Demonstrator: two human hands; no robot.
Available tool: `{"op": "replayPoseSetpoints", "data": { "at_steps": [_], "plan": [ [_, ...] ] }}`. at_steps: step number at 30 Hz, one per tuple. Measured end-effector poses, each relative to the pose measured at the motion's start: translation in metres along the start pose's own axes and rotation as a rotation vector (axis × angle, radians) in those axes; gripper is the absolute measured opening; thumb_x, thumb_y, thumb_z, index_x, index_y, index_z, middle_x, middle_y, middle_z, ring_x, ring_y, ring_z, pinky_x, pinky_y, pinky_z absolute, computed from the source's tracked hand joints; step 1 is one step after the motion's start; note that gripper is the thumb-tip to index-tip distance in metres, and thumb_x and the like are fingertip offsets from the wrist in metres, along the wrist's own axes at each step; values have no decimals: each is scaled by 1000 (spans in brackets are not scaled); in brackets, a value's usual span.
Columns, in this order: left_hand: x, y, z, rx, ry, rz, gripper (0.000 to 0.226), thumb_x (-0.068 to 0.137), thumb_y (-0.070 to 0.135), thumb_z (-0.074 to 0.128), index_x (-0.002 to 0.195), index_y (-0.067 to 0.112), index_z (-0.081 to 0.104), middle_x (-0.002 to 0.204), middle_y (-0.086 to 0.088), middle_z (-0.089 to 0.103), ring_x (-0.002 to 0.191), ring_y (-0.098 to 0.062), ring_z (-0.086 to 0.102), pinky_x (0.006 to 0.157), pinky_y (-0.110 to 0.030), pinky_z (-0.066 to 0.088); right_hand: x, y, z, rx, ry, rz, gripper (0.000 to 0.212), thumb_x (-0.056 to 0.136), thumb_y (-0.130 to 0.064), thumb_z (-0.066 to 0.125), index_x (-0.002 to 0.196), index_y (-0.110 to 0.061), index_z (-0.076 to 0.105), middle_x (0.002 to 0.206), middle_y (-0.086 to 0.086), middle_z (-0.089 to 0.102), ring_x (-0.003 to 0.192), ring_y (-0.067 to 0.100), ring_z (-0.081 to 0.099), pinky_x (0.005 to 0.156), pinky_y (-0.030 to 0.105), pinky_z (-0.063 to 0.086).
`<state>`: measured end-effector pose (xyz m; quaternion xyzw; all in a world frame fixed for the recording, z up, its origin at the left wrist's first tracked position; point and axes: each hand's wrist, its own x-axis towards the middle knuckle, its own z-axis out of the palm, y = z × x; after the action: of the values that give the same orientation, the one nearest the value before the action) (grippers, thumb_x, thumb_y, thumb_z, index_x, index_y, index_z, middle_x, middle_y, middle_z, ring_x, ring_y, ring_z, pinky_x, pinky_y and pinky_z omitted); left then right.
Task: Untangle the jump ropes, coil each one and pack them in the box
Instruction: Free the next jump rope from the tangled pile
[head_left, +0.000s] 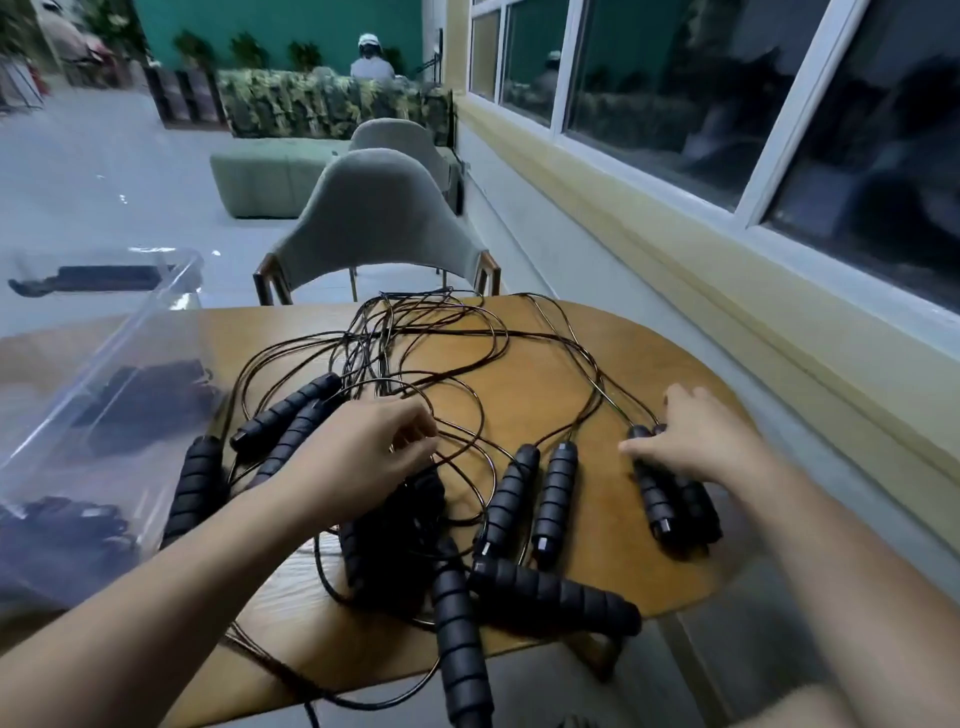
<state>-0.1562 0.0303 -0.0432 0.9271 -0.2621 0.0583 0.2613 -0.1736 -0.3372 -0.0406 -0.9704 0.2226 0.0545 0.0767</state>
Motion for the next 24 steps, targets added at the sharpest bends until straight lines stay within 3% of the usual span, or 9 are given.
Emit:
{"op": "replayPoseSetpoints", "data": {
  "at_steps": [4,8,12,15,18,21,24],
  "plan": [
    [2,0,5,-11,50,44,5,95,34,75,97,30,73,88,18,68,85,3,63,78,-24,53,0,10,16,-35,-100,45,115,61,-85,80,142,-13,45,137,11,53,116,32,59,95,48,56],
    [1,0,9,-40,32,69,4,95,35,74,95,31,73,86,17,69,84,0,64,77,-26,53,-2,8,23,61,-75,90,89,63,-72,74,126,-13,50,103,3,61,92,25,63,84,41,59],
    [0,0,5,-42,63,91,3,94,30,76,94,31,73,85,20,68,86,1,64,75,-21,51,-9,1,9,248,49,76,72,69,-58,76,120,-13,53,97,6,63,84,25,64,62,35,50],
    [-2,1,0,-74,100,98,4,95,30,75,97,32,72,87,20,69,87,0,66,76,-21,51,-24,-11,-10,434,213,-35,59,60,-57,69,104,-20,55,89,2,68,78,22,63,58,30,43],
    [-4,3,-5,-111,121,90,21,95,31,76,114,35,70,100,20,70,96,2,67,80,-19,53,-53,-34,-24,498,229,-249,47,73,-44,77,112,-35,54,96,-14,68,83,3,61,61,24,41],
    [-6,9,-13,-125,182,102,47,92,32,79,133,41,59,122,24,63,112,6,61,92,-18,51,-80,-62,-23,509,187,-434,59,76,-36,82,123,-41,48,102,-20,63,89,-2,60,65,19,42],
    [-9,20,-23,-104,226,152,75,86,34,85,148,46,45,147,26,48,131,8,48,105,-16,39,-100,-85,-16,470,115,-604,71,71,-42,82,128,-45,40,108,-17,63,94,7,63,72,27,51]
  ]
}}
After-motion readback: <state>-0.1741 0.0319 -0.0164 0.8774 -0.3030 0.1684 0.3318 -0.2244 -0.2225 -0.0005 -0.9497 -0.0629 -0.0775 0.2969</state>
